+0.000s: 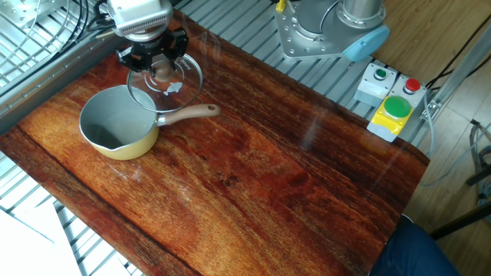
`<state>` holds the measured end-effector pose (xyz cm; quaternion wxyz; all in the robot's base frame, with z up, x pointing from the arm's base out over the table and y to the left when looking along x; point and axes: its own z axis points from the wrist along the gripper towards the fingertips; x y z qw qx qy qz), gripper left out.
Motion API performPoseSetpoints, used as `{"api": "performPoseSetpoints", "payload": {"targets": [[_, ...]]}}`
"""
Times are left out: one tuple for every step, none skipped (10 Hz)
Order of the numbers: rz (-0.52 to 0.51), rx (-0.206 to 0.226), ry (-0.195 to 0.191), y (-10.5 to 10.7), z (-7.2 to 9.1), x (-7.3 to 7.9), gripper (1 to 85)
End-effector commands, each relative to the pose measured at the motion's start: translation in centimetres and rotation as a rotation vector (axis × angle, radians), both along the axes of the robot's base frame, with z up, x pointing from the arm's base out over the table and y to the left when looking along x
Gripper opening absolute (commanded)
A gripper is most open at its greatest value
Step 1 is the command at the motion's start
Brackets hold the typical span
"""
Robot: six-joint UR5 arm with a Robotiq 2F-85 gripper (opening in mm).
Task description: Cover the pot with the lid
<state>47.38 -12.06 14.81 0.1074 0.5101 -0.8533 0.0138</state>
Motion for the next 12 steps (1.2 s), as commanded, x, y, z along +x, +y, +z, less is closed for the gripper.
{"api": "performPoseSetpoints", "payload": {"targets": [[-0.005, 0.014, 0.003, 0.3, 0.1, -0.1, 1.3], [-0.005, 0.011, 0.0, 0.3, 0.1, 0.0, 1.3], [-0.001, 0.009, -0.001, 0.2, 0.1, 0.0, 1.3], [0.006, 0.013, -0.01, 0.2, 0.0, 0.2, 1.3], [0.007, 0.031, -0.02, 0.7, -0.1, 0.5, 1.3], [0.012, 0.033, -0.035, 0.7, -0.1, 0.9, 1.3], [0.019, 0.038, -0.045, 0.9, -0.2, 1.2, 1.3], [0.028, 0.039, -0.05, 0.9, -0.2, 1.3, 1.3], [0.026, 0.044, -0.051, 1.0, -0.2, 1.3, 1.3], [0.031, 0.051, -0.044, 1.1, -0.2, 1.2, 1.3], [0.047, 0.05, -0.031, 1.1, -0.2, 0.9, 1.3], [0.062, 0.041, -0.017, 0.7, -0.1, 0.6, 1.3]]}}
